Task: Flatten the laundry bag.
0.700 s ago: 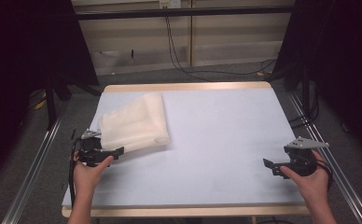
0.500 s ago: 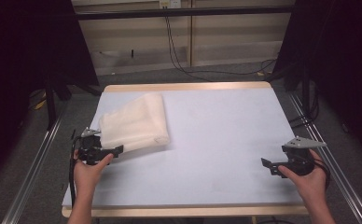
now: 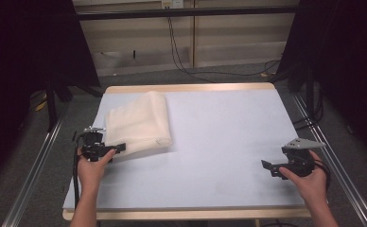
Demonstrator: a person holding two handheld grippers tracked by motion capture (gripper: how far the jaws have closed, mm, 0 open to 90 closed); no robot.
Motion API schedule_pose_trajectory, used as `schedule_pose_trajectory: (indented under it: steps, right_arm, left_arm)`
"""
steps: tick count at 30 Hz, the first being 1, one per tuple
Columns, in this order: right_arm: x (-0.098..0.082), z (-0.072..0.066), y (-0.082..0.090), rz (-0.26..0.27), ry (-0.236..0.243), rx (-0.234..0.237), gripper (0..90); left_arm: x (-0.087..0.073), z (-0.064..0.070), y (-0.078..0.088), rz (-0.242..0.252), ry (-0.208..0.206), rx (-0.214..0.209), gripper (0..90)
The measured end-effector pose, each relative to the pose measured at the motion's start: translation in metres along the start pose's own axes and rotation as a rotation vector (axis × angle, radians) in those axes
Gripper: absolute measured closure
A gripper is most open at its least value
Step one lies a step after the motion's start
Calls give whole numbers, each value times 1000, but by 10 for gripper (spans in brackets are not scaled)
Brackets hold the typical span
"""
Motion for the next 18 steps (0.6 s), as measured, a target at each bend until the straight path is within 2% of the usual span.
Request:
schedule_pose_trajectory:
  steps: [3, 4, 5, 6, 7, 8, 9, 10, 12, 13, 14, 16, 18]
  right_arm:
    - [-1, -1, -1, -4, 11, 8, 48]
    - [1, -2, -2, -1, 14, 18, 50]
    - [1, -2, -2, -1, 14, 18, 50]
    - [1, -3, -3, -2, 20, 18, 53]
    - [1, -3, -3, -2, 20, 18, 53]
    - [2, -5, -5, 2, 26, 25, 53]
    - [1, -6, -5, -4, 27, 28, 53]
    - [1, -6, -5, -4, 27, 28, 53]
    - [0, -7, -6, -16, 23, 28, 54]
    - [0, -7, -6, -16, 23, 28, 54]
    - [2, -8, -5, -6, 34, 29, 56]
    - [3, -8, -5, -4, 39, 28, 56]
    - [4, -11, -4, -4, 38, 32, 56]
  left_arm:
    - [-2, 1, -1, -5, 18, -3, 282]
    - [-2, 2, -1, 2, 30, -8, 339]
    - [-1, 3, -1, 7, 44, -5, 339]
    - [-2, 4, 0, -3, 38, -20, 482]
    - [-3, 7, 0, -14, 54, -43, 482]
    - [-3, 10, -1, -10, 68, -40, 596]
    - [-5, 13, -1, -31, 56, -56, 677]
    - [-4, 16, -1, -31, 66, -68, 677]
    - [0, 22, 3, -34, 65, -88, 833]
    - [0, 22, 3, -34, 65, -88, 854]
    - [3, 25, 7, -41, 58, -108, 860]
    - [5, 26, 9, -30, 64, -101, 863]
    - [9, 28, 13, -36, 44, -108, 865]
Point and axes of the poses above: each handheld gripper's, and its own axes: y roughly backward along the jaws, x roughly out of its top, z roughly to its right, the point moved 10 cm from there along -y, roughly forward along the jaws, and after that the axes turned 7 degrees about z, right-handed, at the moved point
